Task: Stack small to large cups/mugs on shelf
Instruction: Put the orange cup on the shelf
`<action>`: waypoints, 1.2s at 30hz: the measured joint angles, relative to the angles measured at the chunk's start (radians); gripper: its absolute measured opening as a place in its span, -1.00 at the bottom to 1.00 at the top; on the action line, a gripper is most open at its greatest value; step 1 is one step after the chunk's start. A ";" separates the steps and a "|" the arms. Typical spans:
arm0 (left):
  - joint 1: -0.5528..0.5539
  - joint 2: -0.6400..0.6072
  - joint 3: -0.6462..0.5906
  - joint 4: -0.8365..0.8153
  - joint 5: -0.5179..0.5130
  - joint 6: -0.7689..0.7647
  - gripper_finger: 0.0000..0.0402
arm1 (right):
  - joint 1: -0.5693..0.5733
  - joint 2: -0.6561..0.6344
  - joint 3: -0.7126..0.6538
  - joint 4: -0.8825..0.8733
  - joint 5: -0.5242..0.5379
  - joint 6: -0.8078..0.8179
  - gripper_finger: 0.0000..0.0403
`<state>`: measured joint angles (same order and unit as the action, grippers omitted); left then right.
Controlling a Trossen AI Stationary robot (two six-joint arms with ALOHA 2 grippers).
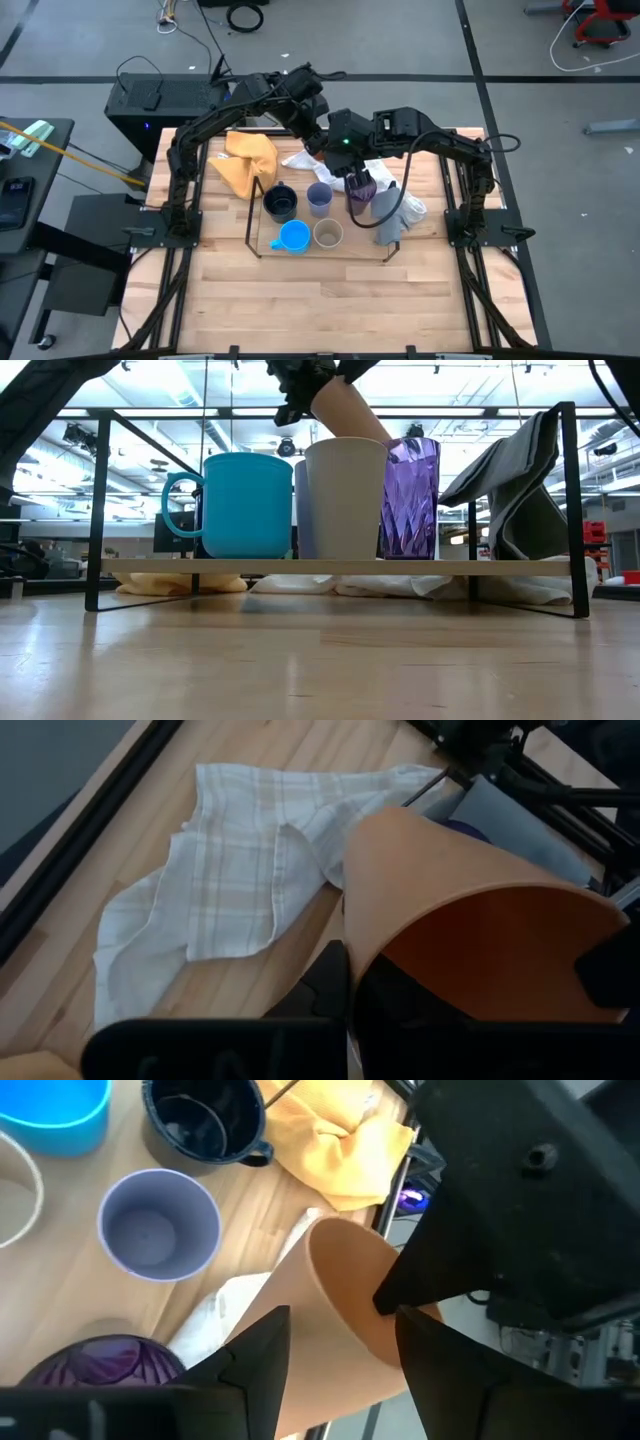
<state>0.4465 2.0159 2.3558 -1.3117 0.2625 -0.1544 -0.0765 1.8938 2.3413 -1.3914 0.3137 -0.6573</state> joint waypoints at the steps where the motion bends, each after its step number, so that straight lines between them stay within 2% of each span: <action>1: 0.001 -0.001 0.000 0.004 -0.001 0.002 -0.95 | 0.000 0.000 0.000 0.005 0.005 -0.001 -0.08; 9: 0.017 -0.015 0.000 0.006 -0.027 0.010 -0.95 | -0.015 0.000 0.000 0.022 0.018 -0.009 -0.12; 31: 0.042 -0.061 -0.004 0.056 -0.005 0.012 -0.95 | -0.040 -0.005 0.004 0.030 0.020 -0.016 -0.18; 36: 0.043 -0.061 -0.004 0.055 -0.003 0.011 -0.95 | -0.041 -0.005 0.003 0.029 0.021 -0.016 -0.25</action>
<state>0.4900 1.9549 2.3520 -1.2564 0.2599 -0.1432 -0.1173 1.8893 2.3447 -1.3628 0.3344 -0.6731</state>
